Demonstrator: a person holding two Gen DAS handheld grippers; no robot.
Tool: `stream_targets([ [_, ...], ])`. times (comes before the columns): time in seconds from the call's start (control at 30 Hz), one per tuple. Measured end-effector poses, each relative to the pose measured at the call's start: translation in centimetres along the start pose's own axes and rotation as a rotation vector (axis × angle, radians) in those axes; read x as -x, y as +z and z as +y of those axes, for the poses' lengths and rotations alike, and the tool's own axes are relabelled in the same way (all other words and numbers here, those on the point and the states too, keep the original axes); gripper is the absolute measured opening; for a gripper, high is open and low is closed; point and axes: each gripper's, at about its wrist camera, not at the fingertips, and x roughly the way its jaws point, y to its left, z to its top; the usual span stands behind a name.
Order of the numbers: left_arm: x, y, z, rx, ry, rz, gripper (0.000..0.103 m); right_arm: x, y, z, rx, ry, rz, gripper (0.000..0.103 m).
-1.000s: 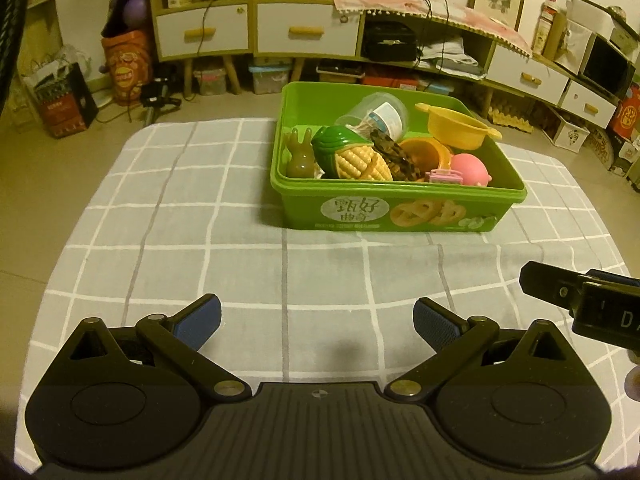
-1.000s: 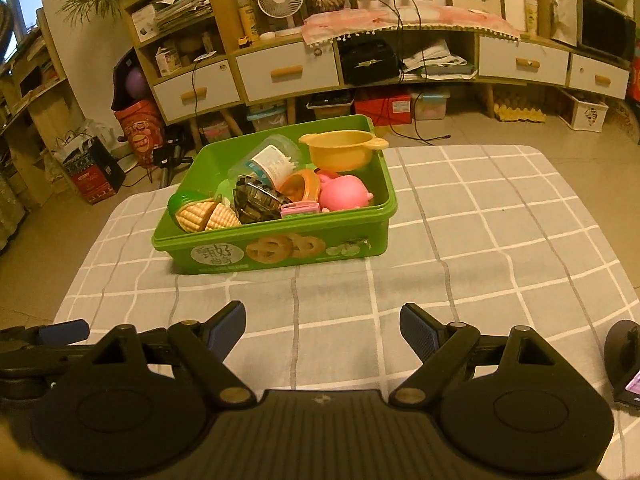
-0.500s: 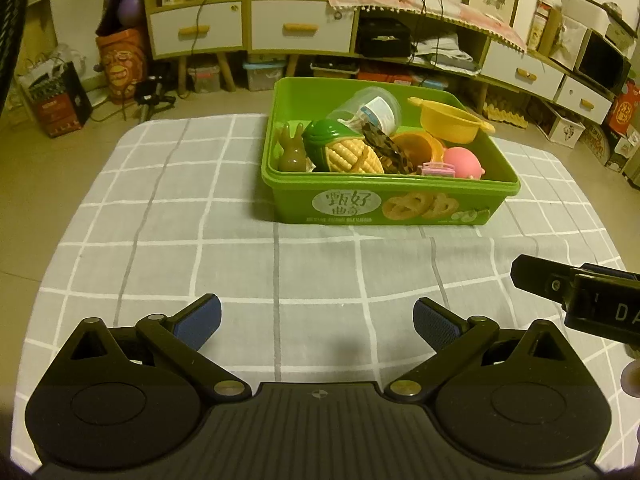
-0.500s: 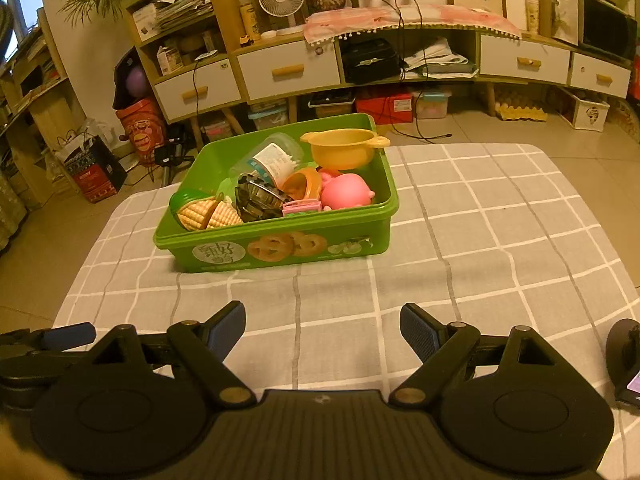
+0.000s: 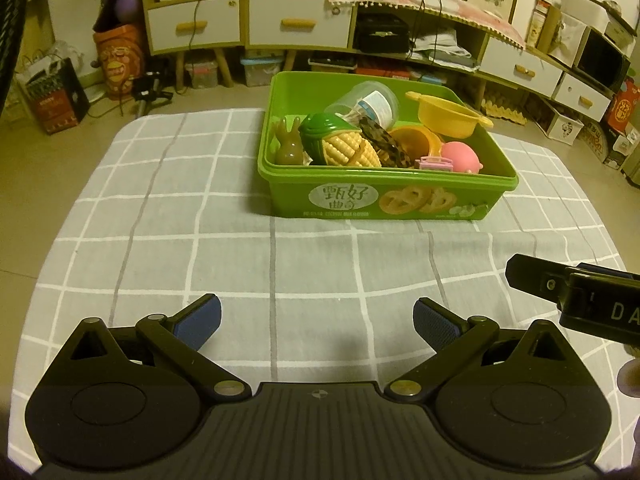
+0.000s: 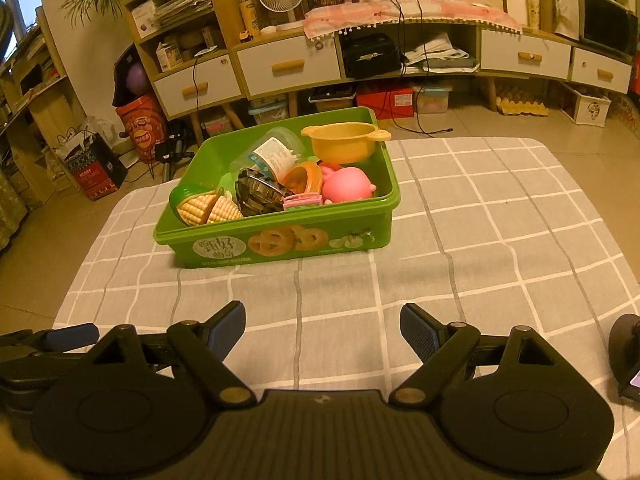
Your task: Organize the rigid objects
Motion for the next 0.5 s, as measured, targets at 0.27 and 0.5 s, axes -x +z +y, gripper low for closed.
stream_targets([
  [0.27, 0.01, -0.02, 0.0, 0.0, 0.0, 0.0, 0.101, 0.01, 0.01, -0.02, 0.0, 0.0, 0.001, 0.061],
  [0.5, 0.04, -0.13, -0.23, -0.005, -0.002, 0.002, 0.101, -0.05, -0.11, 0.07, -0.001, 0.002, 0.004, 0.061],
])
